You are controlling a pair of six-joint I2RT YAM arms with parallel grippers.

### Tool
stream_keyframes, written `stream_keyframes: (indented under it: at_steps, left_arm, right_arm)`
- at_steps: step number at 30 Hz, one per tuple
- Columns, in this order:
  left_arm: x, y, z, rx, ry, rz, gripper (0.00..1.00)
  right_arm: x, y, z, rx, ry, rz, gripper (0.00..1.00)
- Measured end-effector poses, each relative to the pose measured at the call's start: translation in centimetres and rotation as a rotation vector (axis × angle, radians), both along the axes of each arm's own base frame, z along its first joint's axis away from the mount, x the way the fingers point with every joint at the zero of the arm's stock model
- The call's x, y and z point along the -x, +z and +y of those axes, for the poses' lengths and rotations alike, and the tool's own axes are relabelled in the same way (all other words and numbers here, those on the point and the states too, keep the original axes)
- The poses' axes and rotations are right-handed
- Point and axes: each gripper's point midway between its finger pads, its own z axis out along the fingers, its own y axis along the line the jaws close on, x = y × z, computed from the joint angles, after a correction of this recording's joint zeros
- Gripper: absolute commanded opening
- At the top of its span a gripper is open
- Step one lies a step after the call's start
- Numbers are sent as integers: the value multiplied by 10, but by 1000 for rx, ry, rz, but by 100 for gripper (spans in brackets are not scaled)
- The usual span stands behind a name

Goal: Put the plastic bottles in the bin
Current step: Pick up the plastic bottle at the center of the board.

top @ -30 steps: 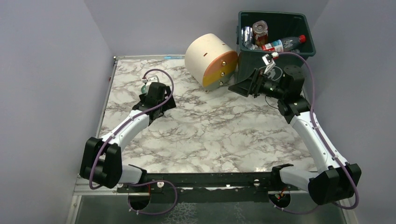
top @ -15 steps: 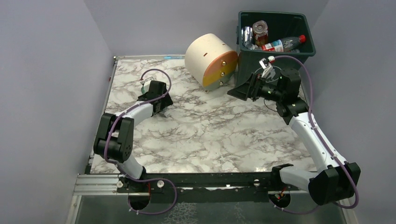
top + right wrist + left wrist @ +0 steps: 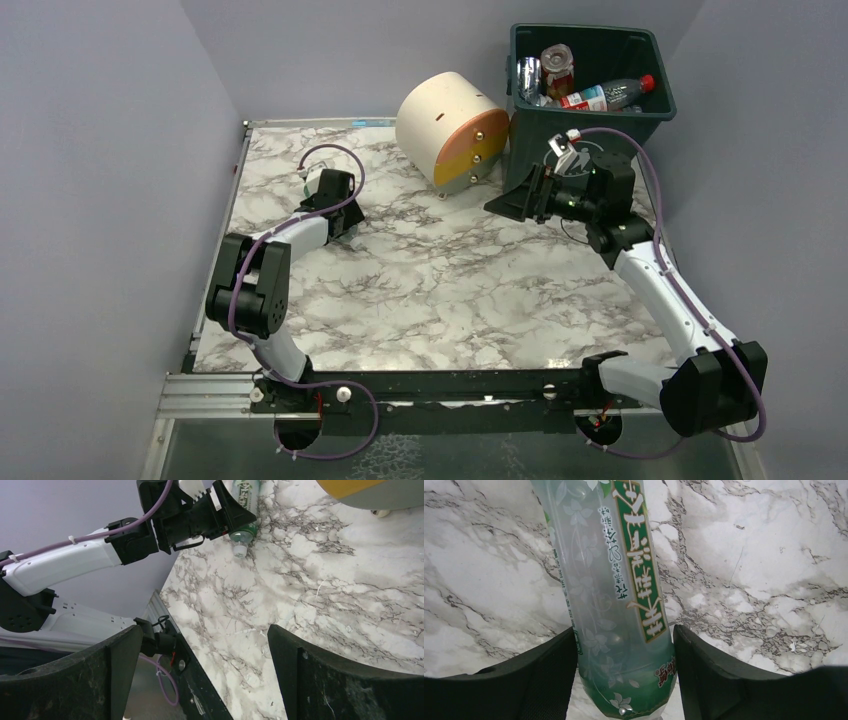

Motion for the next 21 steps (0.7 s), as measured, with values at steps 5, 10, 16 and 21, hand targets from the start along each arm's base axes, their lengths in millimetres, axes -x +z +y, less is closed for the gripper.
stream_keyframes:
  at_steps: [5,10,16,21]
  left_arm:
    - [-3,2,0,3,0,-12,58]
    - [2,3,-2,14,-9,-9,56]
    - [24,17,-11,73,-59,-21,56]
    - [46,47,-34,134,-162,-76,55]
  right_arm:
    - [0,-3,0,-2,0,4,98]
    - [1,-6,1,-7,1,14,97]
    - [3,-10,2,-8,5,25,97]
    - [4,-17,3,-8,6,40,97]
